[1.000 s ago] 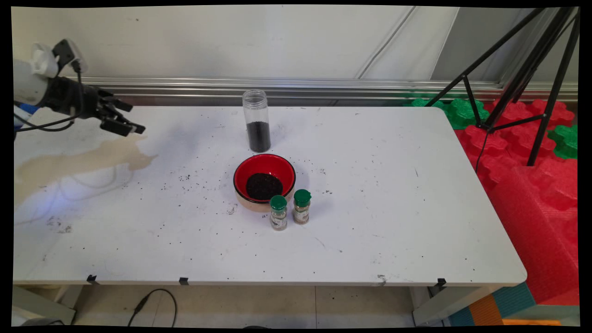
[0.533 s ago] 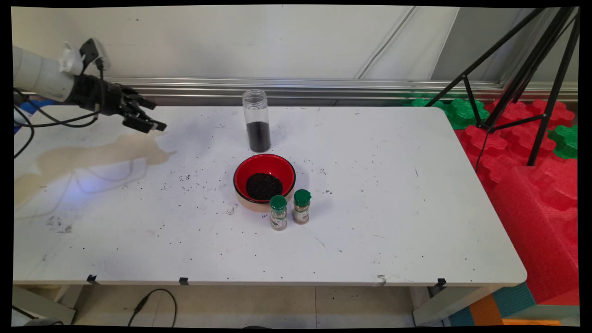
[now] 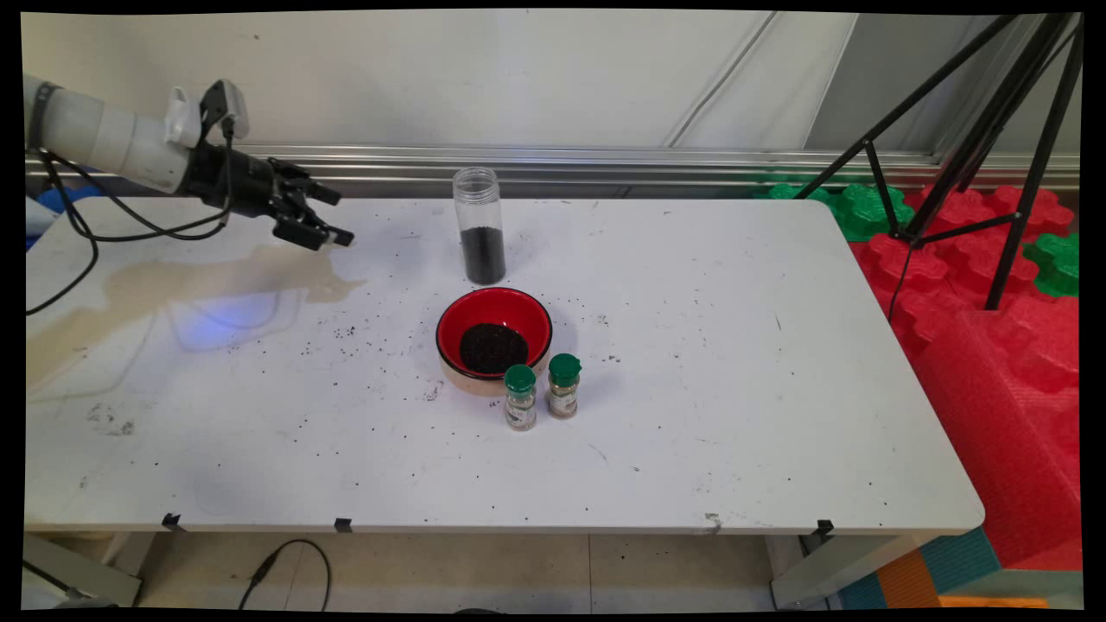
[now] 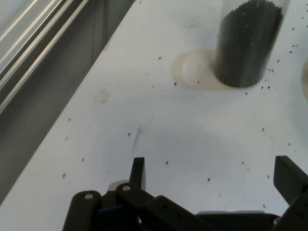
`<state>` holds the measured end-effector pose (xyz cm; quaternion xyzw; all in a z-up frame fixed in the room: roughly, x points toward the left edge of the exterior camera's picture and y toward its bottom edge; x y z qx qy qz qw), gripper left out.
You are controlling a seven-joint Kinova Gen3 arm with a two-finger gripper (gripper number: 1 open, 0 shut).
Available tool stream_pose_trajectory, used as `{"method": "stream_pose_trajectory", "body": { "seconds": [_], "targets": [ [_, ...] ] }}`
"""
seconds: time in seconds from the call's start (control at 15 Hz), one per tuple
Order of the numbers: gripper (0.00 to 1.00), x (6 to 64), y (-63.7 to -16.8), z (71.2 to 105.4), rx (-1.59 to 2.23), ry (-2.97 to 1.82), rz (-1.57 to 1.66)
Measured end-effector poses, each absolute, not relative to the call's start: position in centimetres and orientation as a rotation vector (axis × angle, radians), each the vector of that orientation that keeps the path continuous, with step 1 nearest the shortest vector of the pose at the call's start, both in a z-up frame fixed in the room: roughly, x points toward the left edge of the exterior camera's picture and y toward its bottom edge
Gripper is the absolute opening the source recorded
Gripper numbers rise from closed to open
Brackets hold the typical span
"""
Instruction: Pick up the black seasoning powder from the table
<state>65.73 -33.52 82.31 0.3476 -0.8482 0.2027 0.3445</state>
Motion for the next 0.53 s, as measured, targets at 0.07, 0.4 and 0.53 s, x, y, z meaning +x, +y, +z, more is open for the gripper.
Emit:
{"method": "stream_pose_trajectory", "body": {
  "seconds": [0.07, 0.4, 0.53],
  "targets": [
    [1.0, 65.6, -33.8, 82.1, 0.89, -2.2, 0.524],
    [1.0, 65.0, -35.3, 80.4, 0.796, -2.182, 0.513],
    [1.0, 64.7, -35.9, 79.6, 0.753, -2.173, 0.509]
  ]
}}
